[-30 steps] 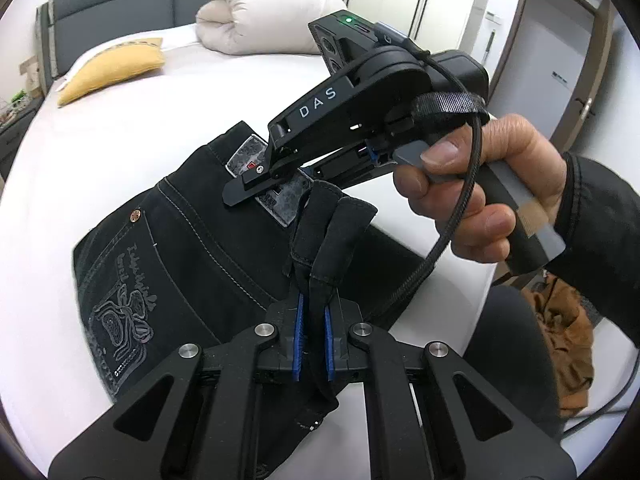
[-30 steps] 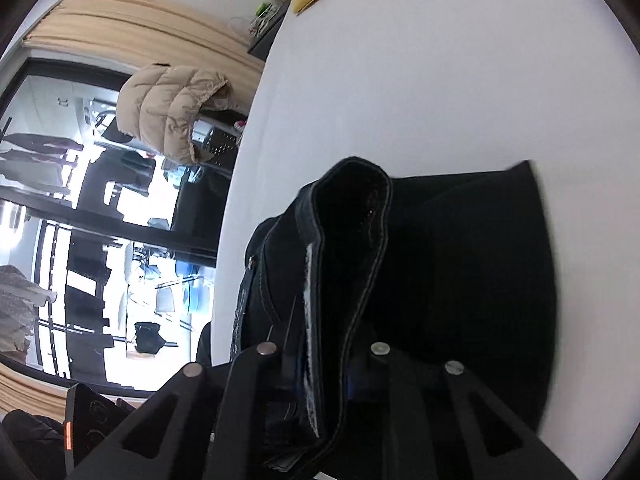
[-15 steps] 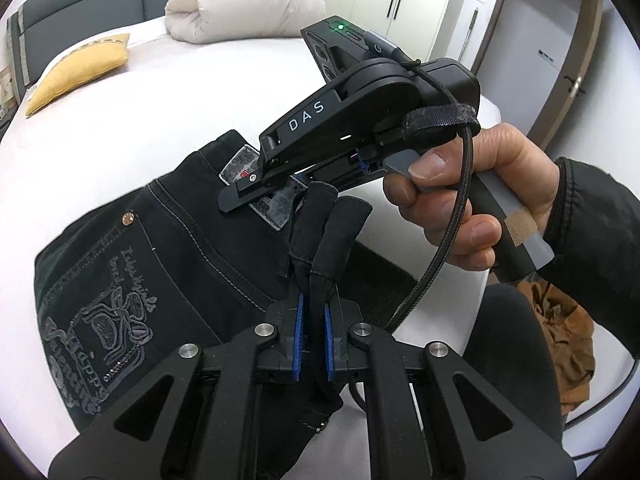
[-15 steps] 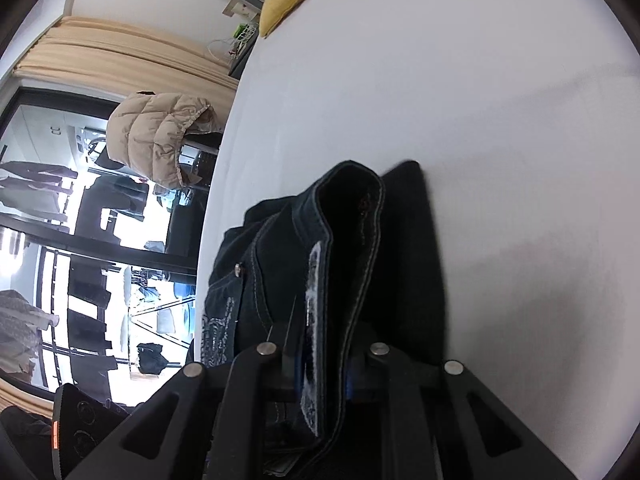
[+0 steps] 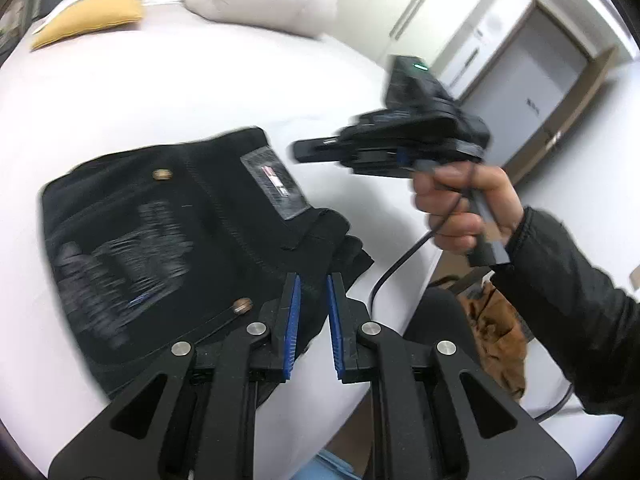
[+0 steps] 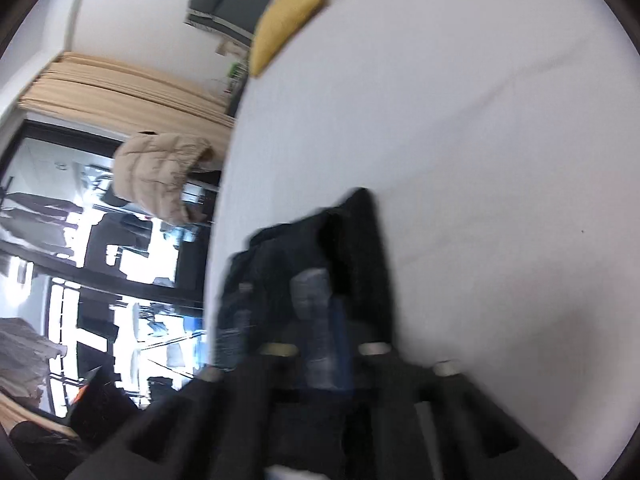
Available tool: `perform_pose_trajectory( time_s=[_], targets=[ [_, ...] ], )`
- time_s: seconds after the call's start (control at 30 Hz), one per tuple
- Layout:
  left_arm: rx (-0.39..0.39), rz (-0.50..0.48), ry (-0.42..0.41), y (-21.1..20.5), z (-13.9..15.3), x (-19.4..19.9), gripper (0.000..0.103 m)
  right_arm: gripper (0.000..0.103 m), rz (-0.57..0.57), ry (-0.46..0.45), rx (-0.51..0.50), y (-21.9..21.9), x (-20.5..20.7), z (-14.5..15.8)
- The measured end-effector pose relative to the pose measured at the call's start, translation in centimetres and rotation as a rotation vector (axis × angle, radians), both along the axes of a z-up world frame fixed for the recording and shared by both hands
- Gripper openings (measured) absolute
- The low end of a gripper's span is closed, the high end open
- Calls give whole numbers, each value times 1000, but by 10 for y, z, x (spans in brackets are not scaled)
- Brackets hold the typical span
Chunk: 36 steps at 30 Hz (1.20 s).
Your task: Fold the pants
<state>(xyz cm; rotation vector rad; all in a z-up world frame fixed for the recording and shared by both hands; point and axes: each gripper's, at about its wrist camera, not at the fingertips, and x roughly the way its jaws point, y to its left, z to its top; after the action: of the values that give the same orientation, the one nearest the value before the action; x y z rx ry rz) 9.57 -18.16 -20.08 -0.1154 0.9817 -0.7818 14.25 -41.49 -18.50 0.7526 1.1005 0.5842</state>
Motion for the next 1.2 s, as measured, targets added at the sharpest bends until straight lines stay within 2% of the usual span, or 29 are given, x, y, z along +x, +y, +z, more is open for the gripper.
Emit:
perform_pose_trajectory(
  time_s=[0.07, 0.13, 0.2, 0.23, 0.3, 0.33, 0.37, 0.4, 0.47, 0.53, 0.63, 0.73, 0.83, 1.0, 1.07, 1.17, 1.2],
  targets=[
    [-45, 50, 13, 29, 1, 10, 13, 5, 63, -60, 37, 16, -8, 21],
    [-50, 114, 25, 56, -3, 32, 13, 5, 158, -97, 43, 44, -16, 34],
    [-90, 172, 77, 77, -13, 57, 13, 5, 240, -85, -18, 71, -19, 29],
    [-116, 192, 118, 86, -20, 72, 13, 5, 258, -43, -35, 79, -19, 15],
    [-163, 212, 166, 96, -31, 92, 13, 4, 245, 50, -51, 80, -16, -15],
    [-184, 225, 186, 100, -36, 105, 12, 1, 225, 101, -63, 76, -15, -33],
    [-196, 224, 205, 104, -42, 120, 12, 0, 202, 137, -54, 69, -14, -48],
    [-220, 215, 226, 106, -47, 134, 11, 0, 167, 155, 10, 59, -15, -59],
    [-274, 223, 268, 115, -59, 152, 7, 0, 101, 165, 64, 43, -14, -66],
    [-351, 244, 325, 126, -75, 170, 6, 0, 91, 168, 76, 41, -13, -68],
    [-416, 253, 395, 137, -100, 179, 3, 0, 92, 164, 69, 42, -12, -71],
    [-433, 251, 428, 147, -124, 168, 1, 0, 94, 158, 63, 43, -13, -73],
    [-476, 260, 419, 151, -121, 141, 1, 0, 94, 152, 51, 42, -20, -73],
    [-452, 241, 358, 156, -112, 94, 0, 0, 85, 147, 39, 42, -19, -72],
    [-429, 187, 339, 151, -104, 72, 0, 0, 80, 144, 37, 43, -19, -72],
    [-334, 75, 312, 132, -99, 29, 0, 0, 75, 134, 32, 43, -20, -71],
    [-324, 63, 310, 129, -101, 19, 0, 0, 74, 128, 26, 44, -21, -71]
  ],
)
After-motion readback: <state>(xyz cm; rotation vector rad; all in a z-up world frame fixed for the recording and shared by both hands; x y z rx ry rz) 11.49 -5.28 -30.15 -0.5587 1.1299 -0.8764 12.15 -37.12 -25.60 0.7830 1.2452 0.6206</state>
